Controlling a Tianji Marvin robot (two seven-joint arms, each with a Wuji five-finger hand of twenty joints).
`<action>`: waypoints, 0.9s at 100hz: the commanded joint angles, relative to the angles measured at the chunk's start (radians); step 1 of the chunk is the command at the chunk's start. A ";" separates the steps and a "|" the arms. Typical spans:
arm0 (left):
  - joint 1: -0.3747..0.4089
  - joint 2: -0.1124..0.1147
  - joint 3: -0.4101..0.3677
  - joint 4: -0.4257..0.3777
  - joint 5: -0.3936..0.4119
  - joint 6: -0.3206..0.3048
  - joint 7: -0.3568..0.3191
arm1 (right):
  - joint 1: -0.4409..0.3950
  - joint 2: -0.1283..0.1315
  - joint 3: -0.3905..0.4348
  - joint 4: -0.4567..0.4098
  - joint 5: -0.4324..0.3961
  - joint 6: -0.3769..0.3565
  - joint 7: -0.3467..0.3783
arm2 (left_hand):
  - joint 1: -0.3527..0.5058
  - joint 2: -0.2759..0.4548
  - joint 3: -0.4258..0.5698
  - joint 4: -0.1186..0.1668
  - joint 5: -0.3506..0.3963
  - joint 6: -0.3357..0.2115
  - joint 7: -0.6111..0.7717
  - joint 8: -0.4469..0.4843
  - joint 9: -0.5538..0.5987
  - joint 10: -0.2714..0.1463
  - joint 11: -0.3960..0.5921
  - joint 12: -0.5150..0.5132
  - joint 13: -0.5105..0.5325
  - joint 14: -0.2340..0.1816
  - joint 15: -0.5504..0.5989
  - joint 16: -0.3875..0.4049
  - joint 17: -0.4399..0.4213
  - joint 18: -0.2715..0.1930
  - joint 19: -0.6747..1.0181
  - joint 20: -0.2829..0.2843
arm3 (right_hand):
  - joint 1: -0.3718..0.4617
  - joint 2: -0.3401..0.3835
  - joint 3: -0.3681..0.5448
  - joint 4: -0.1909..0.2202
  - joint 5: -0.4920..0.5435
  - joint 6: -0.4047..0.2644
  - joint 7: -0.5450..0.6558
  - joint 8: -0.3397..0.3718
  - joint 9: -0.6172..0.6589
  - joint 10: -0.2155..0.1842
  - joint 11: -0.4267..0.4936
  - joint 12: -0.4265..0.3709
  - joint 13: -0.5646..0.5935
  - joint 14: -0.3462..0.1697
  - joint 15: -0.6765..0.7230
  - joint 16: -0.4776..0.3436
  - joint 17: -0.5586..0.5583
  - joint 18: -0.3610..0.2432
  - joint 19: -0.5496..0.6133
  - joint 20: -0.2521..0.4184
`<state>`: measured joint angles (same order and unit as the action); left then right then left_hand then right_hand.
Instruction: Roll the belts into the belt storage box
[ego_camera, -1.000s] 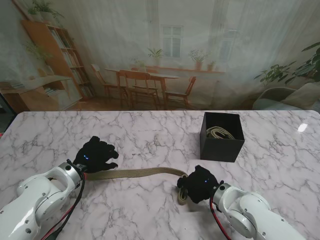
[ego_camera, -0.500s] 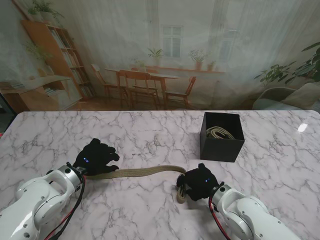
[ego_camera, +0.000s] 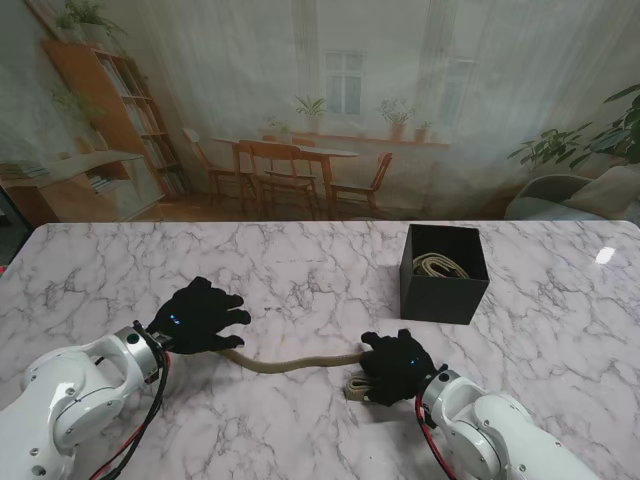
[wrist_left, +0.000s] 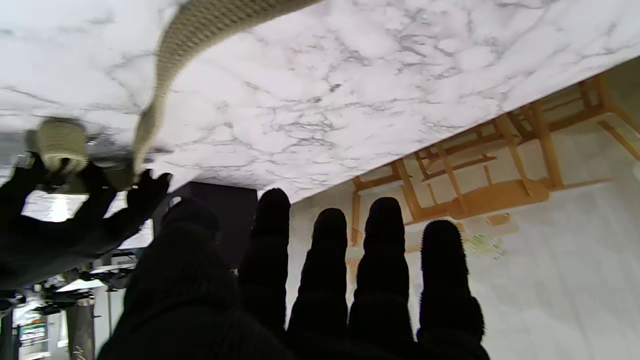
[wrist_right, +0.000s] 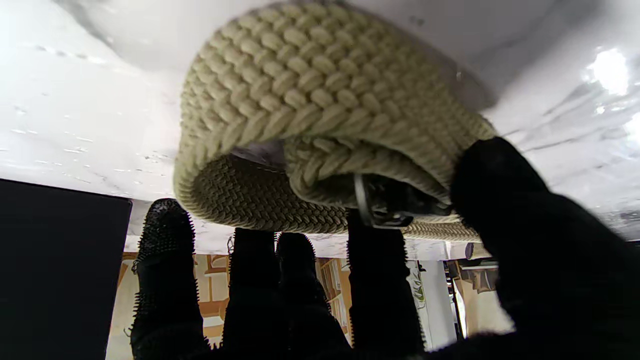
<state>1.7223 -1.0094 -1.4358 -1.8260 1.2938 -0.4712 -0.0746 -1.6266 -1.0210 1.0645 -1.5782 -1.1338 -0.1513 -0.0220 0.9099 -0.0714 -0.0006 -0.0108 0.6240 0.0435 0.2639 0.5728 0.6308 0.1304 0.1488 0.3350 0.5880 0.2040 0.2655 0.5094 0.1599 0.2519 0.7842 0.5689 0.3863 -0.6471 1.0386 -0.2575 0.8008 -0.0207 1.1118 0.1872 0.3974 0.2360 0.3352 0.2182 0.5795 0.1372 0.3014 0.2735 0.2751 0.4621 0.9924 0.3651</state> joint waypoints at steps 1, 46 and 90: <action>-0.014 0.004 -0.002 -0.027 0.002 -0.038 -0.046 | -0.006 -0.002 -0.006 0.007 -0.005 0.009 0.006 | -0.028 0.047 -0.022 0.000 -0.058 -0.001 -0.048 -0.040 -0.066 0.011 -0.031 -0.034 -0.032 0.010 -0.034 -0.019 -0.020 0.031 -0.032 -0.024 | 0.054 0.022 0.039 0.020 0.066 -0.088 0.144 0.048 -0.003 0.013 0.027 0.008 -0.013 -0.006 -0.028 -0.031 -0.012 0.051 -0.011 -0.016; 0.011 0.007 -0.023 -0.058 0.001 -0.104 -0.053 | 0.009 -0.002 -0.025 0.032 -0.019 0.015 -0.034 | -0.053 0.052 -0.026 -0.001 -0.052 0.002 -0.050 -0.066 -0.057 0.014 -0.013 -0.039 -0.029 0.007 -0.019 -0.018 -0.023 0.038 -0.044 -0.025 | 0.090 0.066 -0.004 0.010 -0.004 -0.091 0.165 0.040 0.185 -0.111 0.097 0.040 0.076 -0.031 -0.003 -0.018 0.028 0.012 0.019 -0.018; -0.145 0.025 0.141 0.113 -0.068 -0.032 -0.227 | 0.010 0.002 -0.027 0.037 -0.044 0.000 -0.055 | -0.185 -0.115 -0.022 -0.002 -0.344 -0.029 -0.245 -0.233 -0.320 0.008 -0.111 -0.142 -0.109 -0.001 -0.067 -0.054 -0.045 -0.008 -0.097 -0.035 | 0.092 0.067 -0.005 0.009 -0.002 -0.095 0.171 0.038 0.159 -0.114 0.093 0.040 0.053 -0.042 -0.007 -0.011 0.001 0.005 0.014 -0.017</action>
<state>1.5996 -0.9875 -1.3205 -1.7383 1.2360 -0.5189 -0.2717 -1.6108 -1.0212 1.0411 -1.5520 -1.1710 -0.1494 -0.0781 0.7447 -0.1598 -0.0018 -0.0108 0.3526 0.0310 0.0553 0.3664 0.3829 0.1318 0.0582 0.2220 0.5030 0.1963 0.2282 0.4784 0.1342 0.2494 0.7162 0.5541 0.3880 -0.6245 1.0055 -0.2575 0.7892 -0.0117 1.1666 0.1875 0.5917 0.1364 0.4143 0.2525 0.6456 0.1107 0.3014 0.2735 0.2900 0.4606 1.0007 0.3560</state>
